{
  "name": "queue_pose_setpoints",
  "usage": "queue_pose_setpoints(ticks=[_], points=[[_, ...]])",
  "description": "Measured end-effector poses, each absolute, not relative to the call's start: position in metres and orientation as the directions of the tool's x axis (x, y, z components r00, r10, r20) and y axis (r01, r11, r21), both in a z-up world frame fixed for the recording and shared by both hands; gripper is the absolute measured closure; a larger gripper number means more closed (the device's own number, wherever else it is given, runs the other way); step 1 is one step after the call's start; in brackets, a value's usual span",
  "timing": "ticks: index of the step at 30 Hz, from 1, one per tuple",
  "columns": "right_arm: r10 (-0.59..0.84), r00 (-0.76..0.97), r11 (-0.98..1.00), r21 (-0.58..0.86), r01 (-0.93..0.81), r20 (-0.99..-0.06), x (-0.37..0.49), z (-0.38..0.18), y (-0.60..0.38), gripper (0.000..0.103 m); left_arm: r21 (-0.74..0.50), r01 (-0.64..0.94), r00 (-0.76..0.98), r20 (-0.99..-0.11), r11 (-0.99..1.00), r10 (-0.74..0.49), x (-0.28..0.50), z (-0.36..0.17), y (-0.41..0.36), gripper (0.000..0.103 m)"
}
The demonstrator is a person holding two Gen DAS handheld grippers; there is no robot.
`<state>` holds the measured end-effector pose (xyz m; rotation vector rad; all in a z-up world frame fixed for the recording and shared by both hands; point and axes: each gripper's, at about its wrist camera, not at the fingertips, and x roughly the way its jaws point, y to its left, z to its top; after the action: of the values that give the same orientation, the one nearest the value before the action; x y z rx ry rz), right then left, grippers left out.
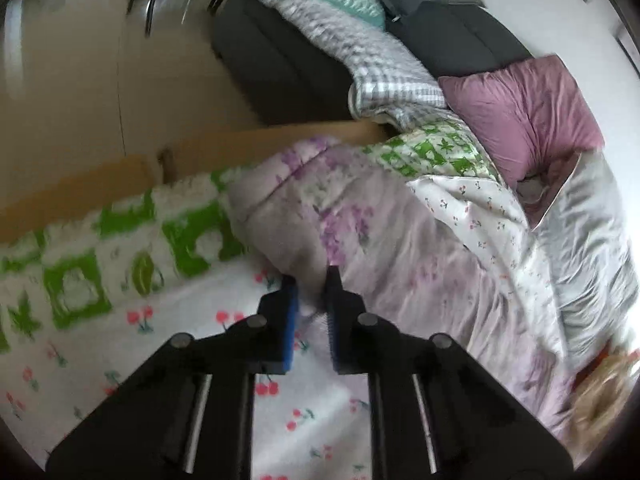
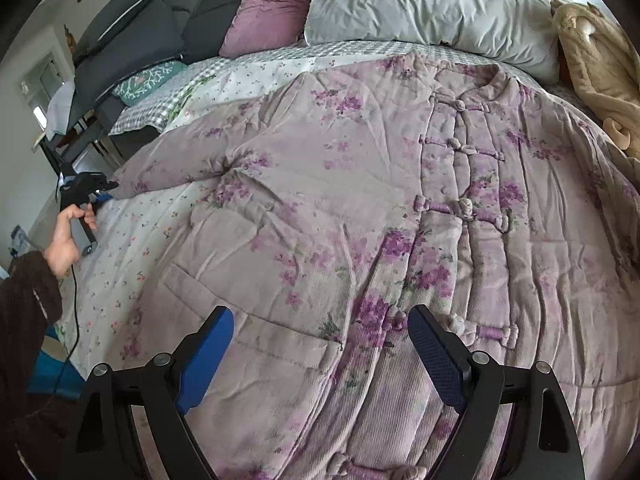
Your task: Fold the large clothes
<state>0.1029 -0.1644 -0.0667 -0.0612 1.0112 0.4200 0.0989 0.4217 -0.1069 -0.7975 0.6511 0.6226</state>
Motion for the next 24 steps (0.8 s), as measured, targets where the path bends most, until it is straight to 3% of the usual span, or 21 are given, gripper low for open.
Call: queue_pose_setpoints(ticks=[3,7,9,10,11,18,24], points=[[0.299,0.487,0.927,0.130,-0.351,-0.820,0.105,-0.064,-0.167,0.013,-0.260,-0.768,0.529,-0.772,0.585,0.352,0.110,-0.108,0.409,0.088],[0.251,0.633,0.961,0.110,-0.254,-0.732,0.100,-0.037,-0.188,0.013,0.024,-0.807,0.345,-0.792,0.591,0.504,0.132,-0.093,0.376,0.072],[0.210,0.695,0.973,0.076,-0.218,-0.688,0.094,-0.023,-0.200,0.013,0.027,-0.780,0.363,-0.794,0.625,0.488,0.131,-0.082,0.363,0.052],[0.169,0.716,0.981,0.044,-0.189,-0.677,0.092,-0.018,-0.207,0.013,0.019,-0.768,0.378,-0.794,0.641,0.476,0.128,-0.077,0.357,0.030],[0.132,0.724,0.987,0.018,-0.162,-0.677,0.092,-0.016,-0.212,0.013,0.016,-0.746,0.401,-0.787,0.666,0.468,0.126,-0.068,0.344,0.015],[-0.166,0.734,0.985,-0.150,0.088,-0.659,0.079,-0.005,-0.274,0.013,0.082,-0.563,0.445,-0.809,0.822,0.385,0.116,-0.029,0.246,0.013],[-0.353,0.670,0.934,-0.207,0.290,-0.653,0.054,0.003,-0.359,0.013,-0.030,-0.438,0.511,-0.831,0.899,0.221,0.090,0.004,0.156,0.013]])
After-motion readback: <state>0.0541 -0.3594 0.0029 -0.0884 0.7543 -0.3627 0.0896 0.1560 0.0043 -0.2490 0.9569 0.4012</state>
